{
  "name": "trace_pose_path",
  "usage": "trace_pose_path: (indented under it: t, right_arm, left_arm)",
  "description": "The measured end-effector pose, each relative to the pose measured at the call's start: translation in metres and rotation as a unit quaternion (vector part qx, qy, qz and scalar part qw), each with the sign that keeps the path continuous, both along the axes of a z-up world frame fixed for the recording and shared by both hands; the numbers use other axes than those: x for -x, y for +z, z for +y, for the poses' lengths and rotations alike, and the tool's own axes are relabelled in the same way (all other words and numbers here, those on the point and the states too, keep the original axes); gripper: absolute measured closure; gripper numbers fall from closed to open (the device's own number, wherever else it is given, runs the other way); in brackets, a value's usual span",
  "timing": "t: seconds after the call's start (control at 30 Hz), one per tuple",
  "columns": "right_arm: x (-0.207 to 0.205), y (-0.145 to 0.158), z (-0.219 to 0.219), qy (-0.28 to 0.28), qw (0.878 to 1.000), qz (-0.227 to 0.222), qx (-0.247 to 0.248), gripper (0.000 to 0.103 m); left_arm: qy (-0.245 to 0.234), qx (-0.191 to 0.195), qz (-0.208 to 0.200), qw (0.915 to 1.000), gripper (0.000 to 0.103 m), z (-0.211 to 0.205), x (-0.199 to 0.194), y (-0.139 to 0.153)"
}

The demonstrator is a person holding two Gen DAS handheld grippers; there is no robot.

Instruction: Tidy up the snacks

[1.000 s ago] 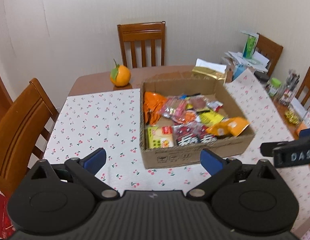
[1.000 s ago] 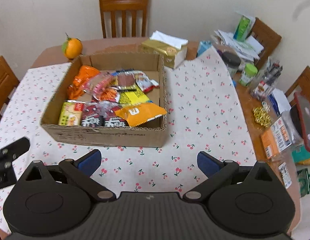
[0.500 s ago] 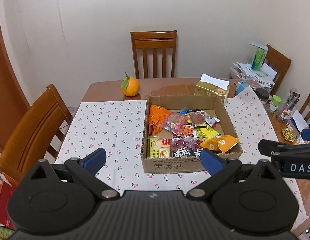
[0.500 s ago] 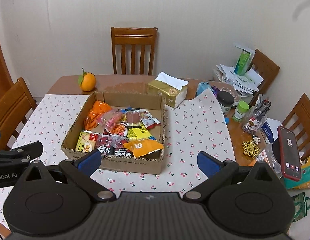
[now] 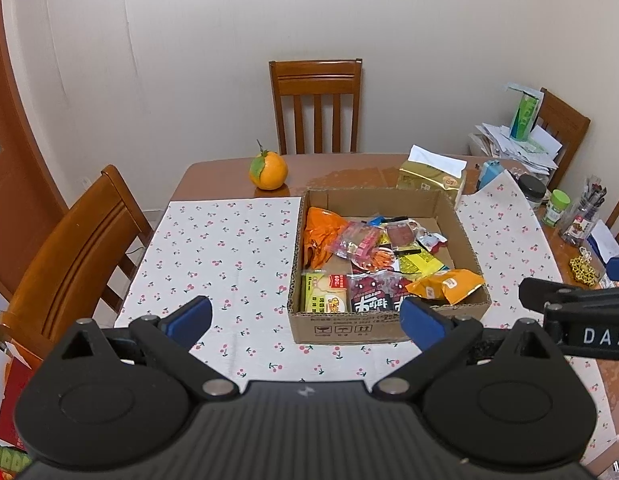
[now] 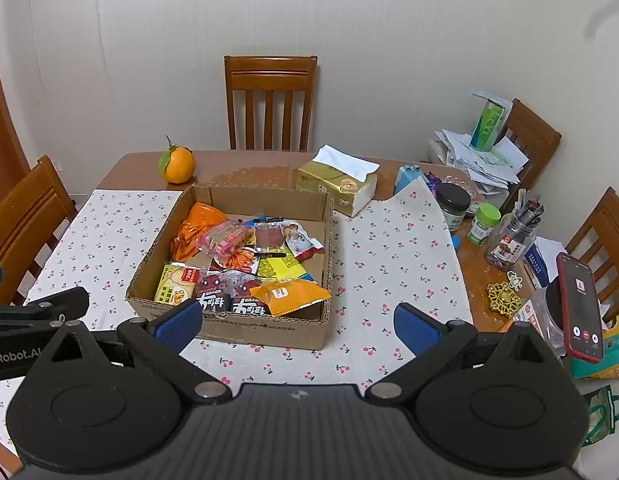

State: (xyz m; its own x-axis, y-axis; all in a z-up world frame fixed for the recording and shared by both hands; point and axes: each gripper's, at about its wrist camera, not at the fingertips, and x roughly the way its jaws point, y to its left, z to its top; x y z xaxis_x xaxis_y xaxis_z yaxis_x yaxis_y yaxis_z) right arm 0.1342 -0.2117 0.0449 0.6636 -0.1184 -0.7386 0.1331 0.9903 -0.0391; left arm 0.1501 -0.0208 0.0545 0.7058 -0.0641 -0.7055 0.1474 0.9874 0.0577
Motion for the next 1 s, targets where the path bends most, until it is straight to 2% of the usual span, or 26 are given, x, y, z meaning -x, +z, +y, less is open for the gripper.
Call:
trace_pose_path:
  t: [1.0]
  right_arm:
    - [-0.0004,0.0006,0.0077,0.0,1.0,-0.003,0.009,0.0]
  left_arm:
    - [-0.002,0.0,0.006,1.0,0.003,0.0032,-0.0003,0.001]
